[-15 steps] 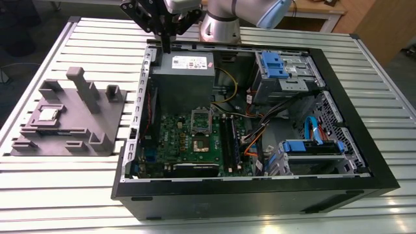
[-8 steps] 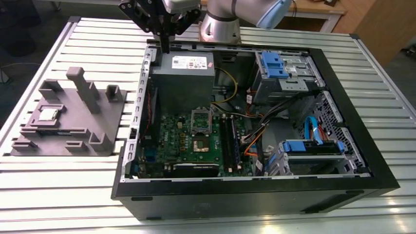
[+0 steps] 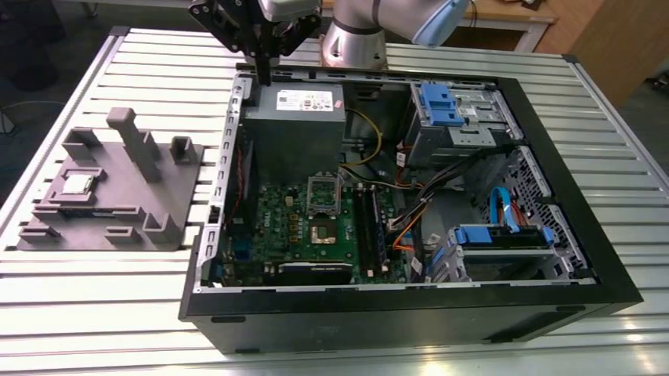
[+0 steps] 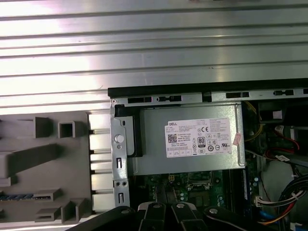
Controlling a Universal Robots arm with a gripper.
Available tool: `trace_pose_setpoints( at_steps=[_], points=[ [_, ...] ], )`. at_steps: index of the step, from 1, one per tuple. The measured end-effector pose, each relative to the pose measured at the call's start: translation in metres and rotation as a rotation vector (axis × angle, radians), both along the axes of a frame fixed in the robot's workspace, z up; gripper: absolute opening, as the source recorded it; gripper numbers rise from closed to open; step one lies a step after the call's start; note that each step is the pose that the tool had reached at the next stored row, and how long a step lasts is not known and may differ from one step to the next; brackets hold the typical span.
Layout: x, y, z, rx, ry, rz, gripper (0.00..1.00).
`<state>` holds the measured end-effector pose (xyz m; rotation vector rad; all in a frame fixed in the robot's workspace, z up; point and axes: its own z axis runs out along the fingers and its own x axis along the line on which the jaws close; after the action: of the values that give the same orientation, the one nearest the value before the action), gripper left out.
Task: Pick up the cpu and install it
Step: 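Reach for the cpu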
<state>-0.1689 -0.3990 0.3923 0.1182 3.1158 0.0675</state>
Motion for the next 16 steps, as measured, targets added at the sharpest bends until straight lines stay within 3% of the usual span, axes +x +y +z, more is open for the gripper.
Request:
trace_pose_setpoints(
  at_steps=[16],
  points=[
    [-0.0095,0.0000,-0.0001,0.0000,0.0000,0.000,0.10]
  ],
)
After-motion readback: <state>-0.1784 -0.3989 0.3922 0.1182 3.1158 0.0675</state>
